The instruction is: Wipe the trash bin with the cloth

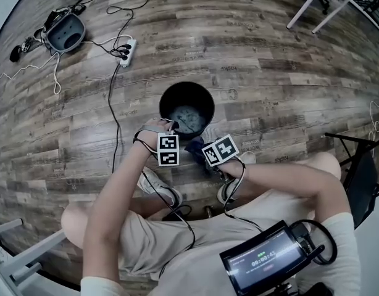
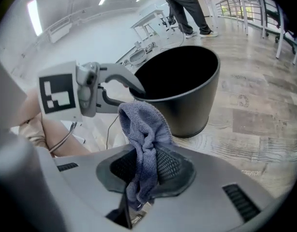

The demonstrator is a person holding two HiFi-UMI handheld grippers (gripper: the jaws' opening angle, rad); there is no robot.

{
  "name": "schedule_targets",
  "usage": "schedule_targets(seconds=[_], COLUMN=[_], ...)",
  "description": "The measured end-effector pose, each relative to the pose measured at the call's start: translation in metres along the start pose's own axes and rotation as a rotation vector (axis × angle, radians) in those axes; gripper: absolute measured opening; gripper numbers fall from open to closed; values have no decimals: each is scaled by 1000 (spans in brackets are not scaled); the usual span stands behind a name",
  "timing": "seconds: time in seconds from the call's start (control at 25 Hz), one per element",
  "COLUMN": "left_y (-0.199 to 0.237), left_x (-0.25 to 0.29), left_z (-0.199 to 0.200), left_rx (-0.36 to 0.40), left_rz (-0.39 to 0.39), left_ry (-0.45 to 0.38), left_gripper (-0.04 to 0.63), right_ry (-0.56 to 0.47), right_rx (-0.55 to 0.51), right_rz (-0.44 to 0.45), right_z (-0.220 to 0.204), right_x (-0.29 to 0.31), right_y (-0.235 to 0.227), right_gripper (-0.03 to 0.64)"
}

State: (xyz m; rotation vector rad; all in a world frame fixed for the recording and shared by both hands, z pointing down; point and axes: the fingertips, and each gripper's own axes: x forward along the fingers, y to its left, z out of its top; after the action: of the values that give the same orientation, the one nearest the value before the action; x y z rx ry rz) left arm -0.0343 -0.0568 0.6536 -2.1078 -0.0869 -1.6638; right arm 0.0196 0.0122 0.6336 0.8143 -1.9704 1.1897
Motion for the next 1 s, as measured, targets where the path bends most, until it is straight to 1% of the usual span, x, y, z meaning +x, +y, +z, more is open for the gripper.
schedule_targets(seconds=[0.08,0.2,0.36,0.6,0.68,0.76,0.84,0.92,1.0], left_y=[4,5,8,11,11,11,8,7,7], left_x=[2,4,6,8,9,8,5,3,2], left_z=[-1,1,4,17,21,25,29,31,32], left_rx=[8,-4,-75,-193,-229,-243,-246,-255,-257], left_rz=[38,28,10,18,19,12,-1,-10,-6], left_ry=[2,12,28,38,43,26,-17,-53,-66], left_gripper=[129,129,129,114,112,109,98,95,95], right_ry=[-32,-63,-89,-86,-89,-92,-95,-94,-93], right_rx=[21,24,-3,-1,-18,-46,-65,-72,-70], right_rz=[7,14,8,-6,-12,-16,-6,-4,-17], right_z=[9,20,29,34,38,41,43,43,44], right_x=[-11,-22,-28,-29,-27,-24,-19,-12,-4], right_y=[3,5,2,-6,-9,-11,-12,-15,-20], right_gripper=[80,80,80,80,80,80,80,80,80])
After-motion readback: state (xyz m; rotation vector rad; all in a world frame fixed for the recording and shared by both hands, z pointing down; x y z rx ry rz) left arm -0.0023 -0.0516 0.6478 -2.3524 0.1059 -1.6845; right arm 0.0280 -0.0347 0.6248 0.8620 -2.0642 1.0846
